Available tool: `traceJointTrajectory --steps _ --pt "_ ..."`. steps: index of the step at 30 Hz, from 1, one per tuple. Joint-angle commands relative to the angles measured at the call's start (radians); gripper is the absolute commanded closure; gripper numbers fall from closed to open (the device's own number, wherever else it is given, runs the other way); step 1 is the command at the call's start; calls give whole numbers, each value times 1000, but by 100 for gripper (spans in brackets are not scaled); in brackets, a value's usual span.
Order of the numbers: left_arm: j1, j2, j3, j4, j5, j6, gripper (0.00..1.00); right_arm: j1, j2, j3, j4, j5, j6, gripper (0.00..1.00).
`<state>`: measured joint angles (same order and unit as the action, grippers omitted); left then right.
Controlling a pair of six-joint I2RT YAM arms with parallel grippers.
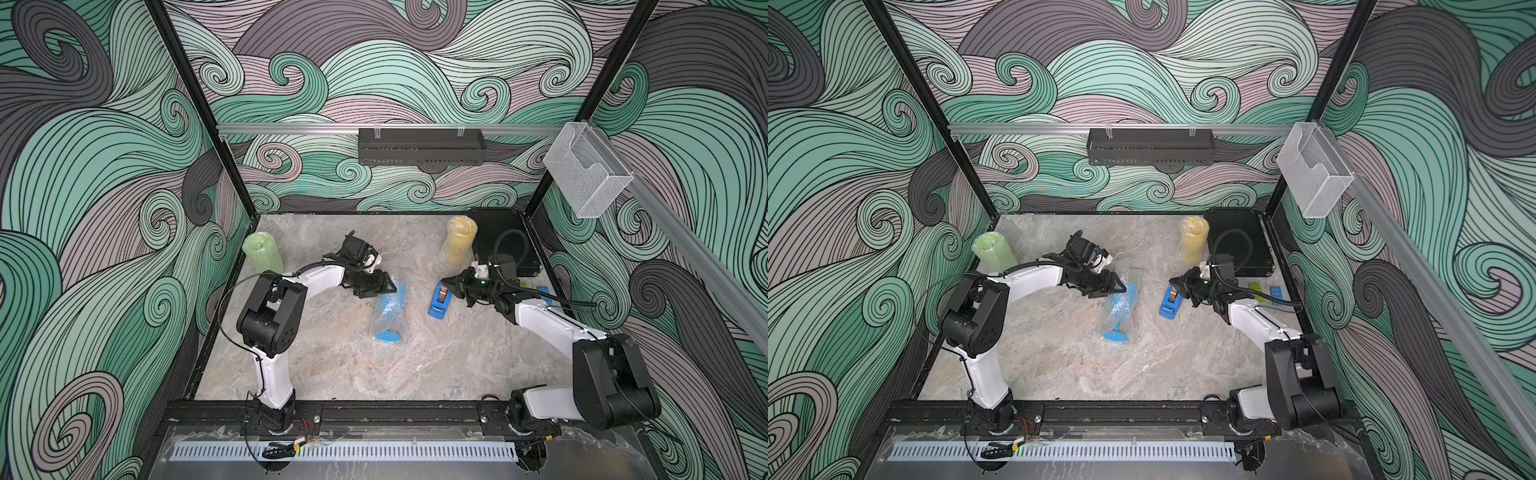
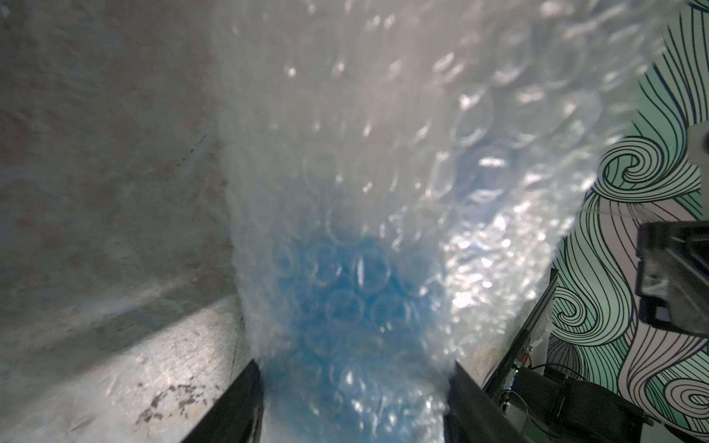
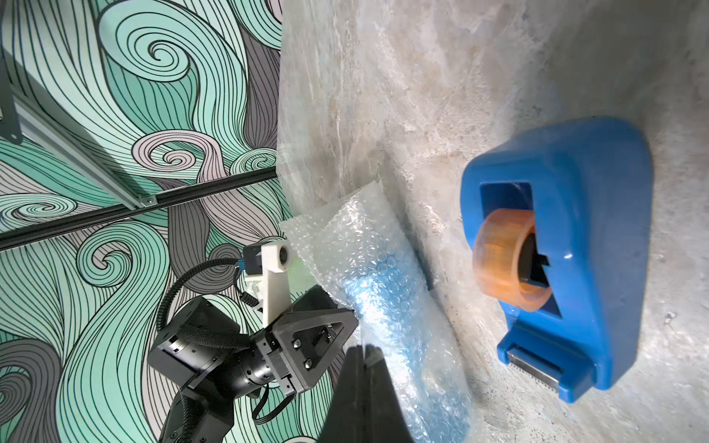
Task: Wrap wine glasses in bubble wrap
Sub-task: Pull the tape from the tape cutter, then tear off the tape using the Tape Cutter.
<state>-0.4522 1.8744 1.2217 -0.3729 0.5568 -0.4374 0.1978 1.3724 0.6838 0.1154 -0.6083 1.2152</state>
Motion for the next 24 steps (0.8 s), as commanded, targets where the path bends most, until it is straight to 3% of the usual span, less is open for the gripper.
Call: traceJointTrajectory --steps 1,13,24 --pt "-16 18 -22 -69 -34 3 34 19 -18 -6 15 0 -9 100" --pt "-16 10 -22 -70 -35 4 34 147 -80 -227 100 102 37 100" --pt "-16 12 -8 -83 -38 8 34 216 53 -282 145 158 -5 100"
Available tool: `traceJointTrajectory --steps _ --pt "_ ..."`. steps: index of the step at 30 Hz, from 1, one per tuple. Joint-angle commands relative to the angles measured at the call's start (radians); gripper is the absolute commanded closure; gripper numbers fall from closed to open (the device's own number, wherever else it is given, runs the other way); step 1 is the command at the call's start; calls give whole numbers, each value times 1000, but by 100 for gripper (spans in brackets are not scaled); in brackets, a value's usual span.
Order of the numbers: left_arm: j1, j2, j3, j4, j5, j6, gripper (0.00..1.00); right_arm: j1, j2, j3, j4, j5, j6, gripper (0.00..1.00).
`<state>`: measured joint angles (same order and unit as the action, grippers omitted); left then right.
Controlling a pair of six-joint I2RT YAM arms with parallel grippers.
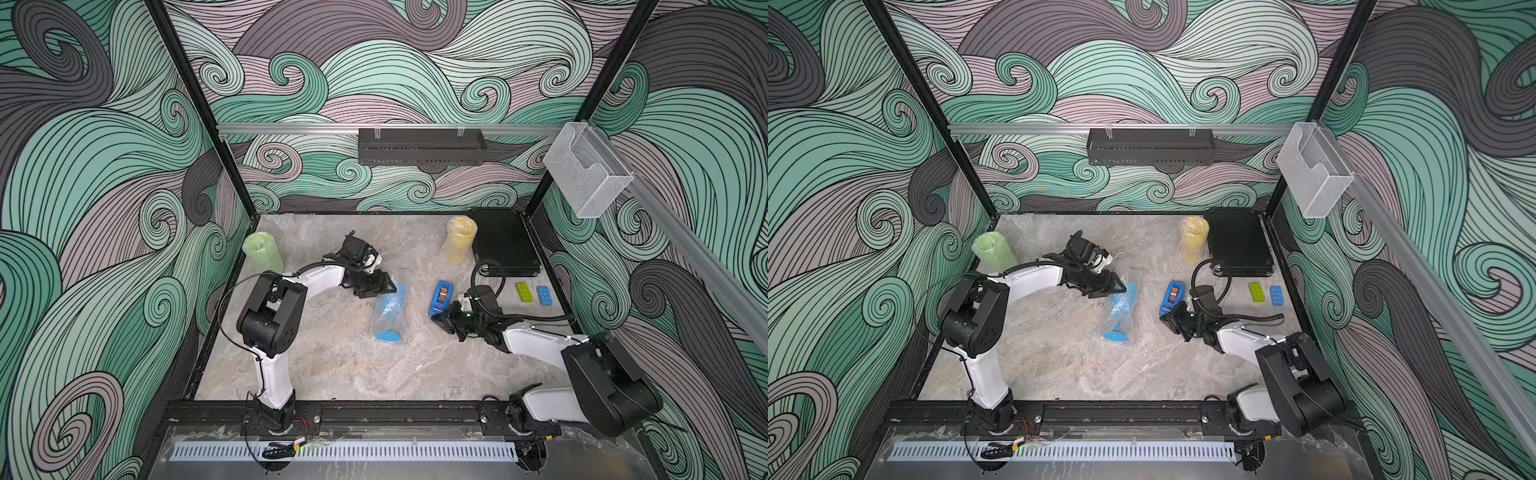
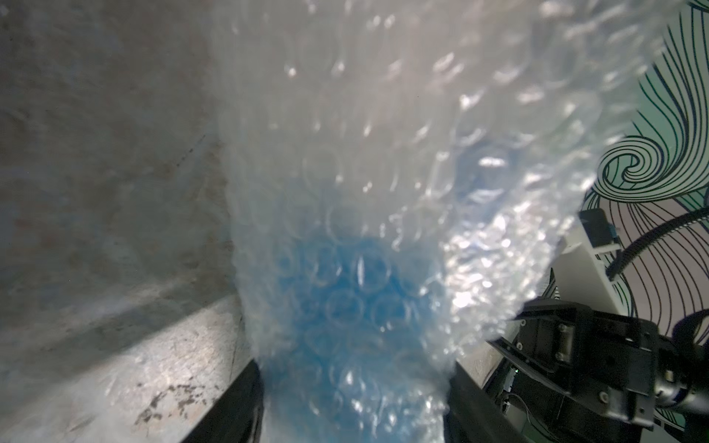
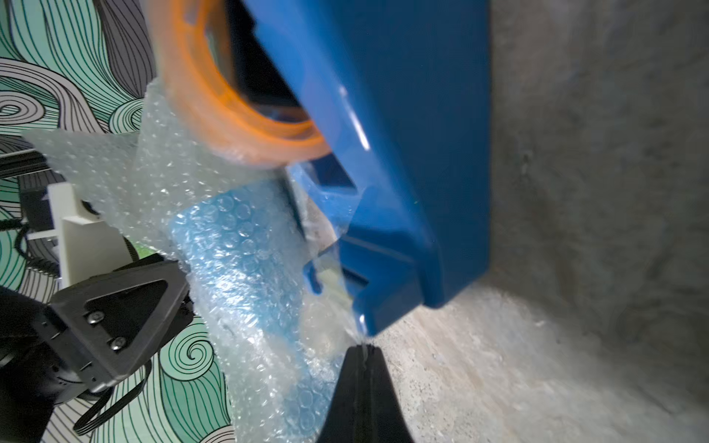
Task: Wrap wine glasses in bubble wrap
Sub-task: Tear off the tape using the Tape Cutter.
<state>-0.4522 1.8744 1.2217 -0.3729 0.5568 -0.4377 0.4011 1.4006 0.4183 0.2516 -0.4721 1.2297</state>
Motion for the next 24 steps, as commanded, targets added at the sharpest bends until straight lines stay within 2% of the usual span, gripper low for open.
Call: traceJointTrajectory --steps 1,10,16,20,24 --pt "-16 10 -12 -79 -38 7 34 16 34 -24 14 41 -23 100" --pt "-17 18 -19 -68 -32 2 34 22 171 -26 25 83 -62 100" --pt "-17 10 -25 -61 -28 1 34 28 66 -40 -48 65 -94 100" --pt "-16 9 -7 -85 -37 14 34 30 -51 33 -204 -7 -228 100" --pt "-17 11 -18 -73 -32 10 34 30 -138 158 -384 -73 -474 100"
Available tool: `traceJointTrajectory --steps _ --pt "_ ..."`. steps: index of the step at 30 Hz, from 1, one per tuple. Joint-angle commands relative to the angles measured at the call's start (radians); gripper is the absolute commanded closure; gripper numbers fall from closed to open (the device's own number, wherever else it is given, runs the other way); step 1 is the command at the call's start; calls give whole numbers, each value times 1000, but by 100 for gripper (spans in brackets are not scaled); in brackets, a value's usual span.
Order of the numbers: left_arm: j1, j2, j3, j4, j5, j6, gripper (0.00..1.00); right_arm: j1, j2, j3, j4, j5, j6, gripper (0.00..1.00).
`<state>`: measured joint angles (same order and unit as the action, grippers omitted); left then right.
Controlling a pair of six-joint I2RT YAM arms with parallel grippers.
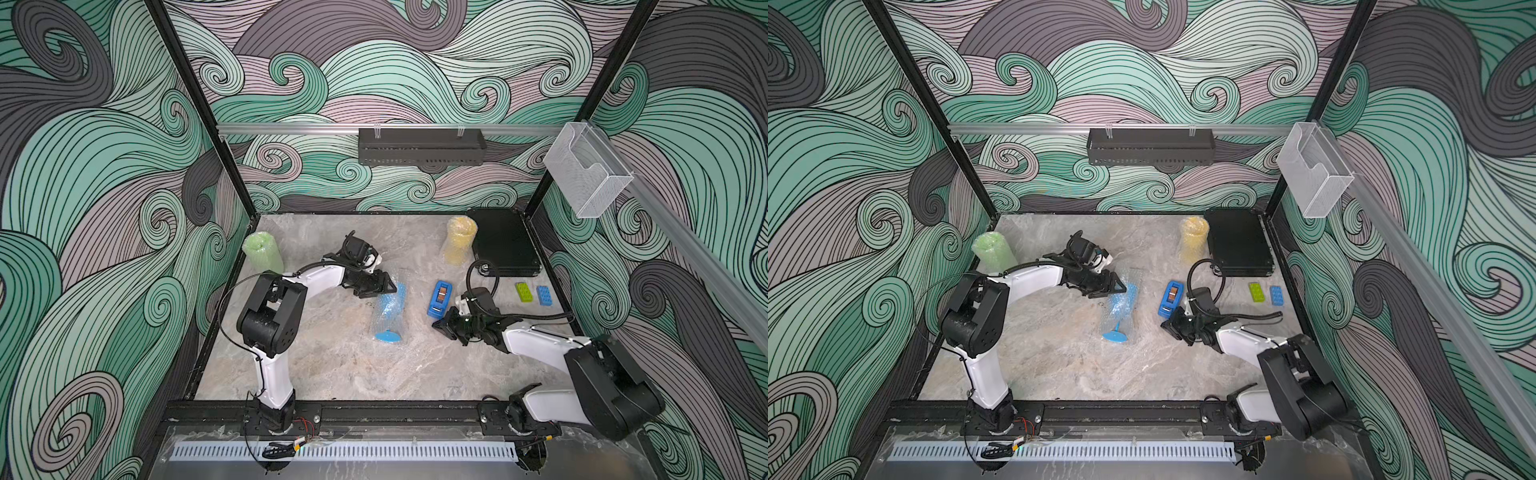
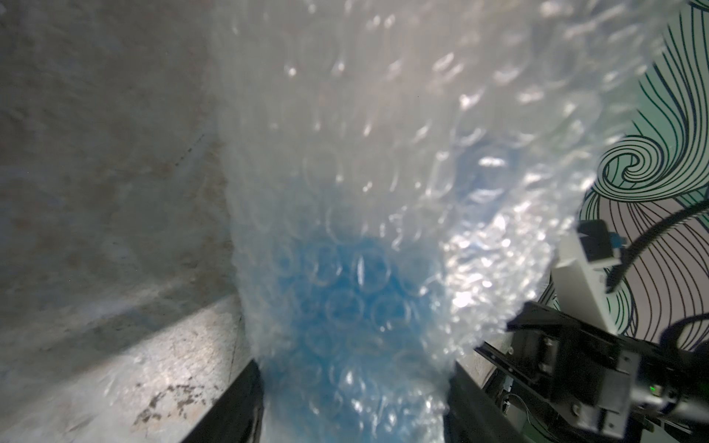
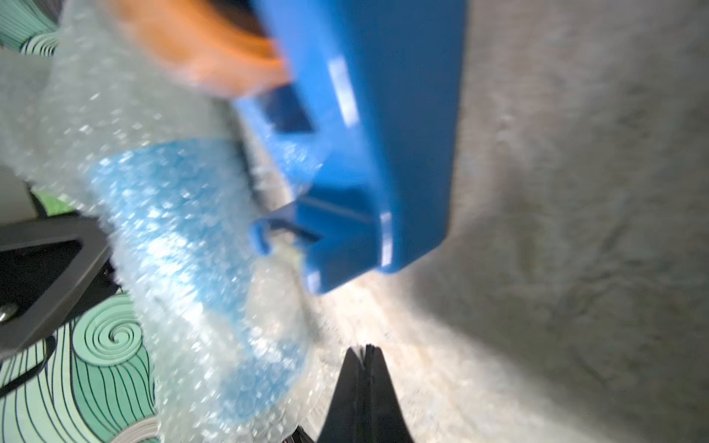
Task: Wrap wine glasses in bubble wrap
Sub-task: Tear off the tape using the Tape Cutter, then stick the tape on the bubble wrap.
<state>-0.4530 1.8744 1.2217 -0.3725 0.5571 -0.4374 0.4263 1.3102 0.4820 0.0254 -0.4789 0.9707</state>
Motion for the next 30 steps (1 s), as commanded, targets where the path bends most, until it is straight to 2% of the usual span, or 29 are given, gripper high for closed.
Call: traceJointTrajectory --steps 1,3,7,12,18,30 --pt "-16 11 -13 -80 -37 13 34 5 -43 138 -204 -90 -275 100" --pt "-15 8 -10 -85 -40 16 34 6 -11 244 -311 -156 -394 100" --pt "-18 16 -6 -86 -35 16 34 14 85 395 -417 -257 -540 100" --pt "-18 15 -16 -74 -31 9 34 42 219 594 -589 -297 -683 100" --pt "-18 21 -5 -81 -27 5 34 81 360 749 -706 -285 -755 100" --pt "-21 19 1 -88 -27 8 34 121 562 943 -805 -203 -797 100"
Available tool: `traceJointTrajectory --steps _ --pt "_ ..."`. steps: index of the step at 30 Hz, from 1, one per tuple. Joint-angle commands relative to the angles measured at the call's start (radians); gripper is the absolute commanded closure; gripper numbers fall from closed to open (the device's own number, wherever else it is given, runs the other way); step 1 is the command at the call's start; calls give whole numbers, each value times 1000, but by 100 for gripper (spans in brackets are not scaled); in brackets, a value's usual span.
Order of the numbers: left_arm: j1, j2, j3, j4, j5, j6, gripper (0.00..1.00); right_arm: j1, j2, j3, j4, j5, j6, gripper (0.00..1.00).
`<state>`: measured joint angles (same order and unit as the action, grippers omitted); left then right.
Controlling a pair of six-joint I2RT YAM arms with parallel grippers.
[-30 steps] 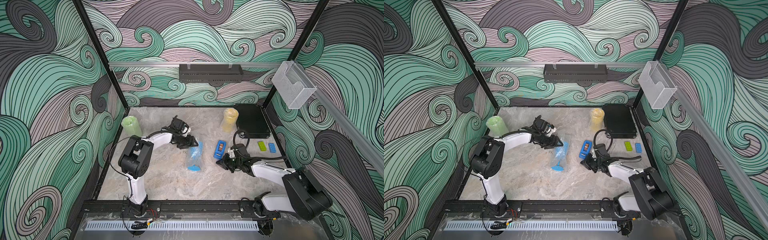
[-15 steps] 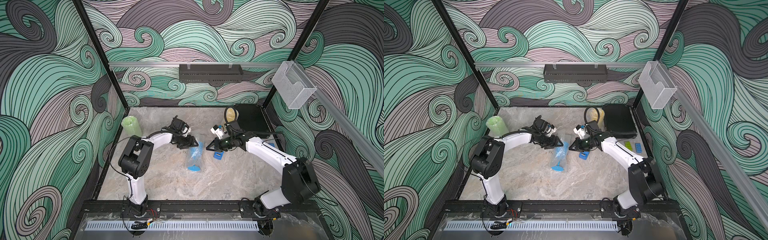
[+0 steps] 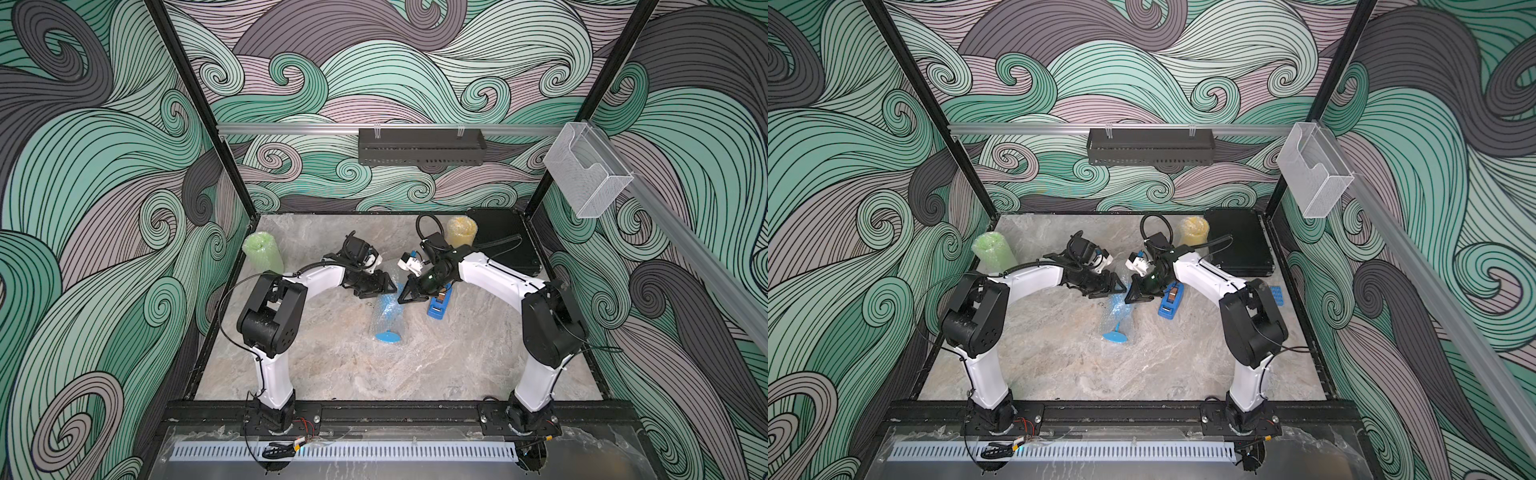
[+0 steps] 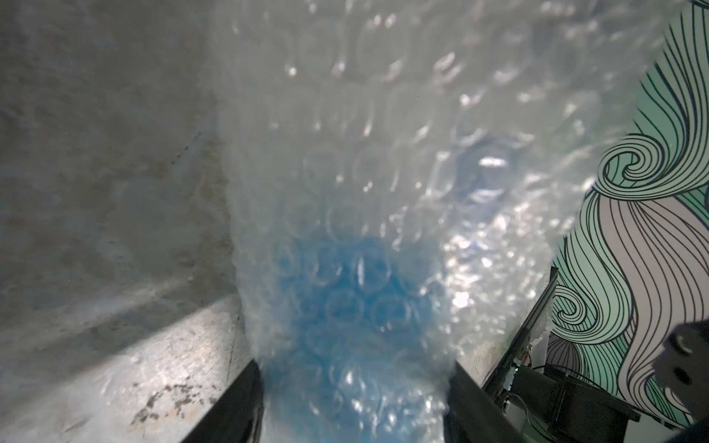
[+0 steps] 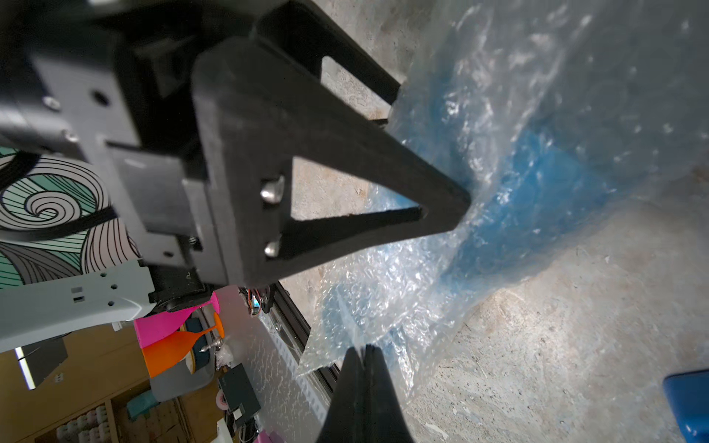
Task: Wrap wine glasses in bubble wrap
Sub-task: Stick the tape on the bubble wrap.
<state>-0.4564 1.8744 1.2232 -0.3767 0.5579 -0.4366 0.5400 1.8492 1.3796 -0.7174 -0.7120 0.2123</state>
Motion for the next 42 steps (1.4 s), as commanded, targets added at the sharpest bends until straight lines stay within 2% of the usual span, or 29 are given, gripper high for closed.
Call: traceJointTrajectory --steps 1,19,28,35,42 --pt "-18 21 -6 -76 -23 1 34 8 32 57 -72 37 -46 100" --pt "-21 18 -2 -85 -30 11 34 41 150 174 -191 179 -74 100" --pt "-24 28 -7 -74 -23 6 34 56 185 252 -224 264 -34 89" --pt "-26 30 -5 -76 -23 5 34 62 214 311 -258 335 -17 86" --pt "-28 36 2 -82 -24 8 34 75 236 312 -278 356 -17 81"
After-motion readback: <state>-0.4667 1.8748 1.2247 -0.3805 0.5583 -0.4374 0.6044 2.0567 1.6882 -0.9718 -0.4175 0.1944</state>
